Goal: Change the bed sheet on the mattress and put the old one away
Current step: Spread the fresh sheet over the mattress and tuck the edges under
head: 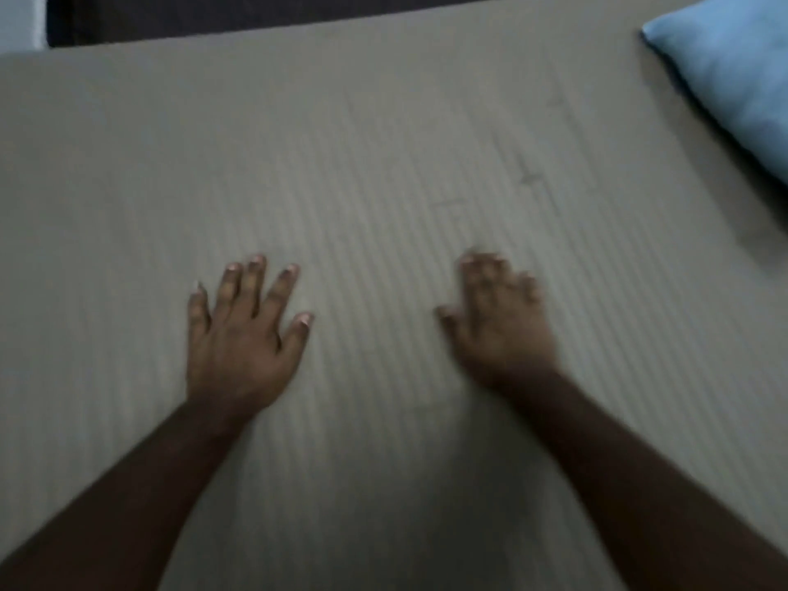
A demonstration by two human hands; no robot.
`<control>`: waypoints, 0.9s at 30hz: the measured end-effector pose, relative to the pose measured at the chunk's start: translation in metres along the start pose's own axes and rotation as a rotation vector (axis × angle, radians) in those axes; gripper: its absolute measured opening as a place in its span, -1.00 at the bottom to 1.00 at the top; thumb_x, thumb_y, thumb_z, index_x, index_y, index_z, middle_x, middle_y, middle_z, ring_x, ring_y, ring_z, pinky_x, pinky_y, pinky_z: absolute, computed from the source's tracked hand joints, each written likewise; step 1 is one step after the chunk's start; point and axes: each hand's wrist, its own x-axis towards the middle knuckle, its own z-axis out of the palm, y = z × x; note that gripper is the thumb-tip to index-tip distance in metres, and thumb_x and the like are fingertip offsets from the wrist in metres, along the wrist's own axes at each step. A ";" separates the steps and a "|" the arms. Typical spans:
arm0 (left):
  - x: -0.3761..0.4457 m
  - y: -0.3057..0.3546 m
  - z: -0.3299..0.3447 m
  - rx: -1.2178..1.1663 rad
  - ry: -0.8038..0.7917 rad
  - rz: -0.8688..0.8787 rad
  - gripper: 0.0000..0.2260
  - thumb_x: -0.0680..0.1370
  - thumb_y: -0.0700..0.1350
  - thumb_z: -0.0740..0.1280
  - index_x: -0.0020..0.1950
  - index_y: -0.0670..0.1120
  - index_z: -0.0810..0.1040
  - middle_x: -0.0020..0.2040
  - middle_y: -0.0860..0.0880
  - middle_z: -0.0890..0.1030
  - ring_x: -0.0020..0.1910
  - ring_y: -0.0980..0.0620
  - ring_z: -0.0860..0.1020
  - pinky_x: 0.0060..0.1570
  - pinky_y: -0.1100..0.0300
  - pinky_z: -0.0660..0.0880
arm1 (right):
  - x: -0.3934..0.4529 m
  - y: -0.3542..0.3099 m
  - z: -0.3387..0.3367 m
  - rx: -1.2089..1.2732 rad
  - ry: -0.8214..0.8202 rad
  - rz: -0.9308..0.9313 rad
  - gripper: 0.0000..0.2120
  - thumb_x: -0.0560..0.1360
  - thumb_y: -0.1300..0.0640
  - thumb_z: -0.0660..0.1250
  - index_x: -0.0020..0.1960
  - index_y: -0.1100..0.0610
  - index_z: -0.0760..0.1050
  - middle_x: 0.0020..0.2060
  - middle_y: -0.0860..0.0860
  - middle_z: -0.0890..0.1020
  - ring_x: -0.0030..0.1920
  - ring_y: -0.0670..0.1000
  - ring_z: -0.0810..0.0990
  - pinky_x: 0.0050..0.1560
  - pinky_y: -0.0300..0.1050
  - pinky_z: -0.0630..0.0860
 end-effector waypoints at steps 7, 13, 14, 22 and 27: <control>-0.026 0.042 -0.002 -0.042 -0.020 -0.115 -0.42 0.63 0.22 -0.04 0.64 0.09 0.12 0.65 -0.06 0.11 0.62 -0.18 0.01 0.51 -0.35 -0.07 | -0.033 0.007 -0.017 0.075 0.078 0.203 -0.28 0.63 -0.21 -0.20 0.58 0.26 0.18 0.56 0.25 0.20 0.55 0.30 0.18 0.46 0.43 0.12; -0.072 0.040 0.008 -0.007 -0.036 -0.060 -0.42 0.61 0.27 -0.03 0.63 0.15 0.12 0.65 -0.05 0.10 0.62 -0.15 0.05 0.54 -0.26 -0.05 | -0.086 -0.047 0.009 0.160 0.072 -0.186 -0.35 0.63 -0.27 0.06 0.56 0.11 0.29 0.54 0.07 0.33 0.55 0.13 0.26 0.50 0.28 0.14; -0.073 0.039 0.009 -0.013 -0.036 -0.052 -0.42 0.61 0.27 -0.03 0.63 0.15 0.12 0.65 -0.05 0.11 0.62 -0.15 0.05 0.55 -0.25 -0.06 | -0.089 -0.012 0.012 0.113 0.038 -0.099 -0.34 0.63 -0.27 0.04 0.57 0.13 0.27 0.54 0.09 0.32 0.55 0.15 0.28 0.50 0.28 0.15; -0.101 0.115 0.009 -0.071 -0.026 -0.124 -0.40 0.60 0.16 -0.02 0.62 -0.01 0.19 0.63 -0.13 0.13 0.59 -0.27 0.09 0.46 -0.43 0.00 | -0.125 0.079 -0.015 0.029 0.064 0.295 -0.35 0.66 -0.16 -0.02 0.59 0.23 0.14 0.58 0.20 0.19 0.56 0.26 0.17 0.47 0.42 0.13; -0.192 0.193 0.033 0.004 -0.077 0.189 -0.45 0.62 0.18 0.02 0.60 0.06 0.25 0.61 -0.04 0.24 0.58 -0.16 0.20 0.49 -0.32 0.05 | -0.209 0.026 0.009 0.108 -0.008 -0.086 -0.40 0.61 -0.19 0.04 0.54 0.10 0.32 0.54 0.06 0.34 0.54 0.13 0.29 0.48 0.29 0.21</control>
